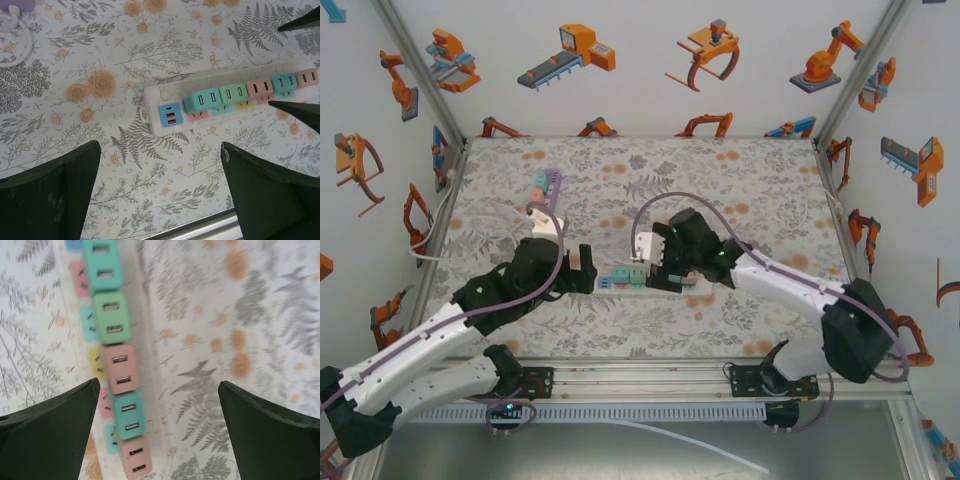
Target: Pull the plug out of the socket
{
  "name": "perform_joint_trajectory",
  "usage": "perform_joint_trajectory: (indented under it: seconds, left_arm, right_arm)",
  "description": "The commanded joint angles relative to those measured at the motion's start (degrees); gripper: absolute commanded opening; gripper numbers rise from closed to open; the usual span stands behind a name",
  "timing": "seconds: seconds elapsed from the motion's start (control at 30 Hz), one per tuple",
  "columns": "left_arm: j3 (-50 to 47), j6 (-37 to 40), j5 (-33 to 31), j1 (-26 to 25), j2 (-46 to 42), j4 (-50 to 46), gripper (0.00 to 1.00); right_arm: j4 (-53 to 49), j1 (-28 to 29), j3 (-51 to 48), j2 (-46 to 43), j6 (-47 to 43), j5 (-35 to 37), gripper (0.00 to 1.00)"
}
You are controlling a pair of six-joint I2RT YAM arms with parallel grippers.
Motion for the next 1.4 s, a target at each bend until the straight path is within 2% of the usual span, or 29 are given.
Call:
perform_joint_trajectory:
  seconds: [0.0,0.07,0.17,0.3,0.4,0.47,0.57,0.7,0.83,0.97,1.17,1.37]
  left_arm:
    - [-1.14,-3.21,0.7,1.56,0.85,1.16,0.97]
    - [-1.5,-5.84,1.81,3.47,1.29,1.25,0.97]
    - [-2.01,-10.79,5.33,7.06,2.23,0.99,0.97]
    - [-2.48,-15.59,8.6,10.52,3.63,0.6,0.97]
    - [-3.17,-15.88,9.2,11.6,4.54,1.65,0.97]
    - [-3.78,-15.84,9.07,12.08,5.29,2.84,0.97]
    - [-4.11,-15.92,10.5,13.06,7.24,3.89,0.97]
    - [-4.19,-17.21,10.75,13.3,10.61,5.46,0.97]
    - [-4.67,-13.03,13.27,13.38,13.62,8.69,0.97]
    - [-5.46,-7.79,17.32,13.38,15.34,13.2,0.97]
    - [-6.88,-4.22,21.94,15.85,18.56,16.32,1.0]
    - [-7.15,-4.35,25.48,18.03,24.22,18.94,0.91]
  right_arm:
    - [8.91,0.21,-3.33,-6.27,10.0,3.36,0.92]
    - [10.91,0.2,-4.4,-10.04,18.43,8.18,0.93]
    - [7.83,0.22,-3.36,-13.41,36.01,19.43,0.94]
    - [-7.36,0.21,1.36,-14.66,62.31,33.77,0.88]
    - [-22.11,0.13,5.65,-13.94,81.25,40.09,0.78]
    - [-29.03,0.12,7.86,-12.86,94.86,40.94,0.72]
    - [-41.14,0.13,12.07,-9.28,114.39,41.17,0.69]
    - [-61.4,0.11,22.21,0.18,137.4,36.09,0.7]
    - [-65.37,0.09,25.84,6.23,147.53,29.8,0.7]
    - [-62.02,0.05,22.2,7.31,156.82,31.55,0.67]
    - [-55.75,-2.12,20.91,11.61,156.31,31.67,0.66]
    - [-49.99,-2.59,17.96,15.01,157.1,29.02,0.64]
